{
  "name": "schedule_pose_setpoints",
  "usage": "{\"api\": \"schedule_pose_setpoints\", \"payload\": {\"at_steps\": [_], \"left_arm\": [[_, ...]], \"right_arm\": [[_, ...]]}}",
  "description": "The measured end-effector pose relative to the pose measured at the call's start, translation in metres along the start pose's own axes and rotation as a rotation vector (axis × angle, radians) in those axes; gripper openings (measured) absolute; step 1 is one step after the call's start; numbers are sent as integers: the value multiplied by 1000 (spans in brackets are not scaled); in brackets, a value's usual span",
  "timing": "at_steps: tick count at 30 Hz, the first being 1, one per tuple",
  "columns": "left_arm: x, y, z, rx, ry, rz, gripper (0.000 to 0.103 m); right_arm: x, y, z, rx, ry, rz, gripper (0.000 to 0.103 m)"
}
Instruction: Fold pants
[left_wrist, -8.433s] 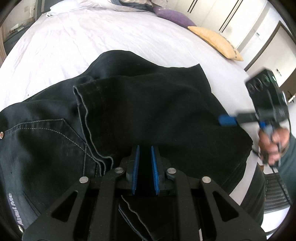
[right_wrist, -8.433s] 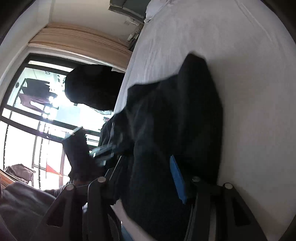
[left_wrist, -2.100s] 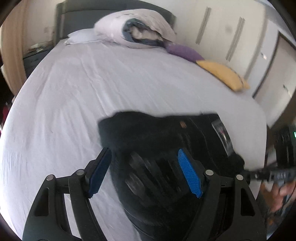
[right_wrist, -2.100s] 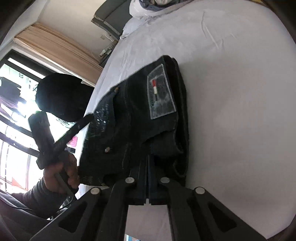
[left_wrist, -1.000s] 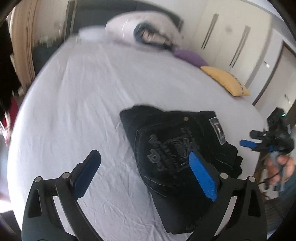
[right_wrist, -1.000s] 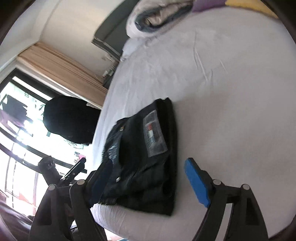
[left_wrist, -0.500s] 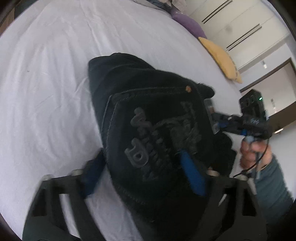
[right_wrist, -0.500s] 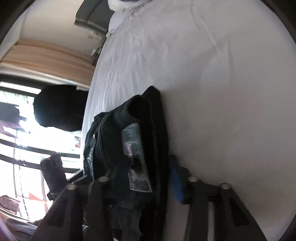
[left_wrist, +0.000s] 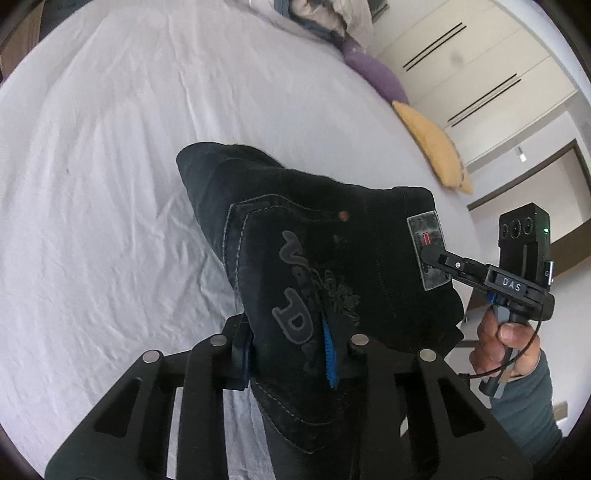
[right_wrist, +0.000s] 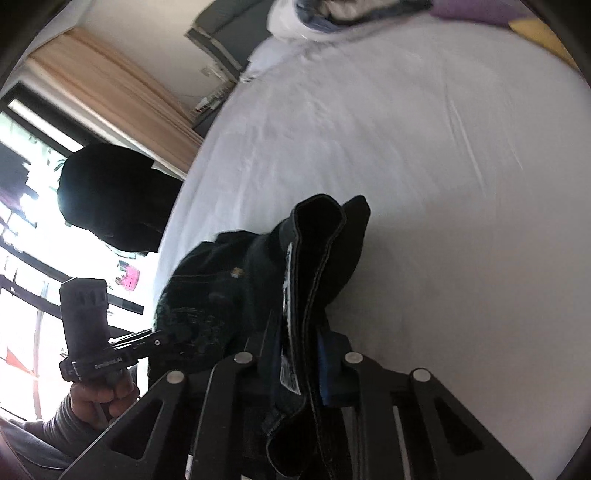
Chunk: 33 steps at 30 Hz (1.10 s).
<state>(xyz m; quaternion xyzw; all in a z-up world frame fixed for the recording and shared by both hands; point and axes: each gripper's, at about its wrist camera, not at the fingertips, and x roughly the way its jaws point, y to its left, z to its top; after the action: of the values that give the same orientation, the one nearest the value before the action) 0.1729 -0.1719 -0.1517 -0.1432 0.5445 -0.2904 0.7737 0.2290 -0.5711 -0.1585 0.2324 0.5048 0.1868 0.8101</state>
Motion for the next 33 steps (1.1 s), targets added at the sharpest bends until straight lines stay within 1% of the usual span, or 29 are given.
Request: {"api": "schedule_pose_setpoints", "payload": {"at_steps": [2, 5, 11, 13, 16, 18, 20, 21, 22, 23, 24, 25, 26, 27, 28, 29, 30, 31, 32, 33], "left_arm": [[-15, -2, 9, 24, -37, 19, 26], [-38, 3, 33, 45, -89, 45, 26], [-65, 30, 82, 68, -165, 146, 26], [-66, 46, 96, 54, -168, 168, 26], [-60, 74, 115, 37, -155, 196, 26], [-47, 87, 121, 37, -146, 214, 26], [-27, 99, 120, 18, -119, 227, 27], [-22, 110, 113, 11, -107, 236, 29], [-14, 119, 109, 1, -97, 252, 36], [-10, 125, 106, -6, -100, 260, 41], [-8, 132, 102, -19, -119, 262, 49], [-8, 138, 101, -27, -131, 260, 60], [-10, 142, 99, -36, -146, 264, 66], [-12, 145, 98, -34, -156, 274, 75], [-15, 144, 94, -27, -157, 287, 80], [-17, 143, 92, -18, -157, 303, 82], [-21, 141, 90, -10, -156, 323, 85], [-26, 139, 88, -6, -162, 343, 85], [-31, 135, 83, 0, -177, 364, 85], [-44, 128, 78, 14, -213, 405, 85]], "right_arm": [[-5, 15, 10, -30, -18, 18, 18], [0, 35, 32, -65, -36, 43, 18], [43, 60, 89, -94, -34, 85, 18], [66, 68, 108, -111, -19, 87, 18], [93, 69, 127, -109, 7, 84, 18], [111, 63, 137, -96, 27, 76, 18], [132, 51, 140, -65, 53, 69, 19], [144, 42, 140, -47, 69, 59, 21], [152, 38, 138, -29, 74, 48, 23], [159, 31, 137, -9, 77, 46, 30], [162, 23, 134, 18, 74, 52, 41], [164, 12, 130, 59, 66, 68, 45], [162, 5, 126, 82, 51, 100, 46], [159, 0, 123, 96, 37, 126, 48], [155, -5, 120, 112, 23, 144, 50], [150, -7, 117, 129, 11, 146, 54], [143, -10, 115, 151, -5, 140, 62], [132, -14, 111, 174, -31, 126, 66], [122, -15, 108, 190, -58, 102, 74], [107, -15, 101, 200, -94, 61, 76]]}}
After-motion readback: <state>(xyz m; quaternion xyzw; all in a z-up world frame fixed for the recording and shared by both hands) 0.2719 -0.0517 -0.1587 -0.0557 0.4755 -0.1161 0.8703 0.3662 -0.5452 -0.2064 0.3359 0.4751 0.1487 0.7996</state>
